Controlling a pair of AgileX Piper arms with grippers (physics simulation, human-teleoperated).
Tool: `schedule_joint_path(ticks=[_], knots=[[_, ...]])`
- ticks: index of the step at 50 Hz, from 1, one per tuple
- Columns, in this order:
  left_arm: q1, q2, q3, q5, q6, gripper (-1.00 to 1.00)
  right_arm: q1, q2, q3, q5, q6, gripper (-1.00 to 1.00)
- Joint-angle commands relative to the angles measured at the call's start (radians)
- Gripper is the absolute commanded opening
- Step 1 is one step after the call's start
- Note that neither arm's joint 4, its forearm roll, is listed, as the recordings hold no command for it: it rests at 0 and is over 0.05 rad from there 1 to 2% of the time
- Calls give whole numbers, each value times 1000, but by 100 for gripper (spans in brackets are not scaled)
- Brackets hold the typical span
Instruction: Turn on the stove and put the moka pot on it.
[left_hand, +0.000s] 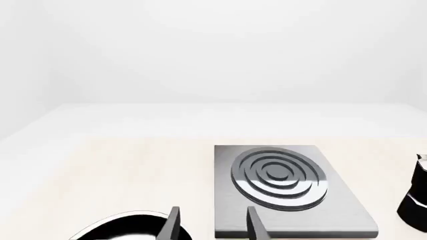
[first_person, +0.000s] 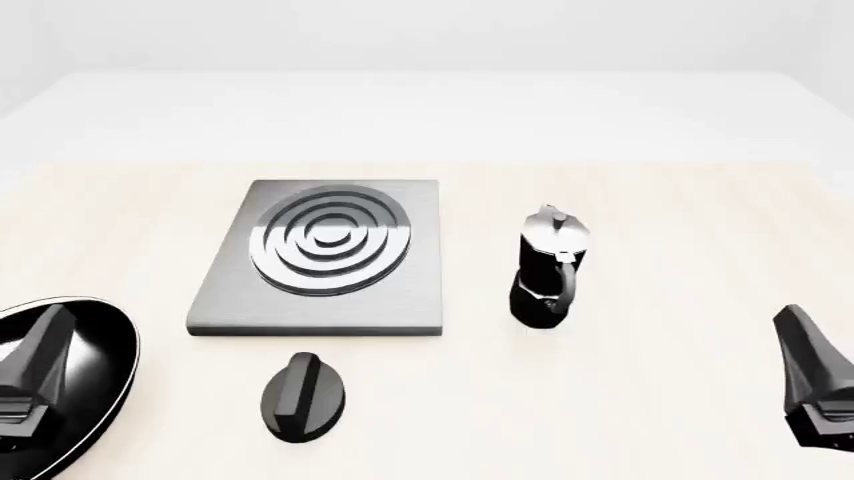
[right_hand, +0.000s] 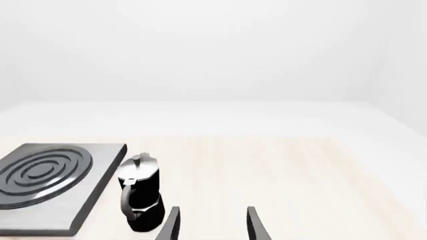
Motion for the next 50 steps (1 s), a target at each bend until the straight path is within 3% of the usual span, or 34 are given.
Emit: schedule_joint_path(ticks=[1, 8, 21, 30, 33, 39, 50], knots=[[0, 5, -3, -1, 0, 100, 7, -12, 0, 23, -10, 100], [0, 5, -3, -1, 0, 100, 23, -6, -11, 31, -34, 100], [0, 4, -3, -1, 0, 100, 100, 15, -101, 156, -101, 100], [0, 4, -3, -1, 0, 100, 140, 11, -152, 204, -95, 100], [0, 5, -3, -1, 0, 100, 162, 48, -153, 192, -73, 100], [0, 5, -3, -1, 0, 100, 206, 107, -160, 180, -78, 100], [0, 5, -3, -1, 0, 100, 339, 229, -209, 175, -60, 100]])
